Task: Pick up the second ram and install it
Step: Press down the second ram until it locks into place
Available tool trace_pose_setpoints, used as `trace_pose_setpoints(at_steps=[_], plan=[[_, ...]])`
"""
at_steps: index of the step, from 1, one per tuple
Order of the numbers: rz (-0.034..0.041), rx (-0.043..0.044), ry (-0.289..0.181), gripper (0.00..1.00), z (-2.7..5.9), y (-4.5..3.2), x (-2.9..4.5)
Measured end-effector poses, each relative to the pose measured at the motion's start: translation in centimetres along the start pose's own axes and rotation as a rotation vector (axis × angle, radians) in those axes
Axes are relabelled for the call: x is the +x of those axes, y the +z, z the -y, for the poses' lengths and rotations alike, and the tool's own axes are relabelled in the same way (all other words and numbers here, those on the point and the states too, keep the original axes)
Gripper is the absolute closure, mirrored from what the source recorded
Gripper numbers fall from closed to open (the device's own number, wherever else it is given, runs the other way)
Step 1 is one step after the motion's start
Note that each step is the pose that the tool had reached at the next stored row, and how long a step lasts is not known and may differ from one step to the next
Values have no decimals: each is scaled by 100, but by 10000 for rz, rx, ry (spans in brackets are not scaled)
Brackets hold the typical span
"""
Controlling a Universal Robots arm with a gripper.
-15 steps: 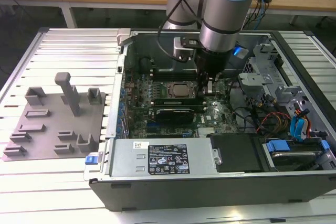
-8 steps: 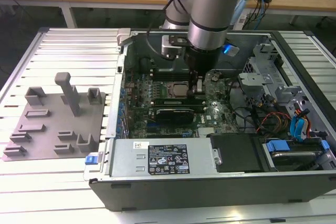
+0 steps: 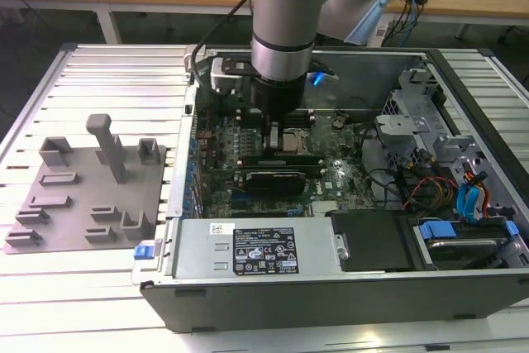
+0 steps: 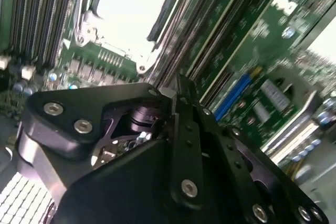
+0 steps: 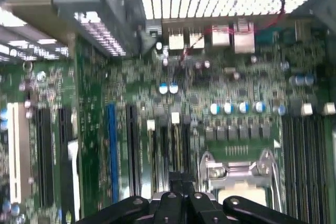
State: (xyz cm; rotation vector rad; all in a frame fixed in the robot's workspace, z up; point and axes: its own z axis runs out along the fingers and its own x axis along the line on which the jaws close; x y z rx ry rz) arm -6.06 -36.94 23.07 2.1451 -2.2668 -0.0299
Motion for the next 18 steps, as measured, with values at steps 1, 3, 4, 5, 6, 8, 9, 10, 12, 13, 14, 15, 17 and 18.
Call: trace_pose_setpoints(at_steps=[1,3,4,5,6,8,9,10,12,13,14,15,17,18], plan=[[-4,2,-2,92,-36,11,-4],[-6,0,-1,92,-42,45,-11],[-8,-3,1,92,-40,41,-11],[20,11,0,92,-39,-34,-14],[23,3,-1,92,-41,-114,-11],[55,2,-7,92,-42,-309,-11],[58,2,-7,92,-44,-396,-11],[57,1,-8,92,-45,-447,-10],[68,2,-9,92,-46,-460,-11],[69,2,-9,92,-46,-461,-11],[65,1,-8,92,-46,-463,-11],[66,1,-9,92,-46,-464,-11],[66,1,-9,92,-46,-467,-11],[66,1,-9,92,-46,-468,-11]])
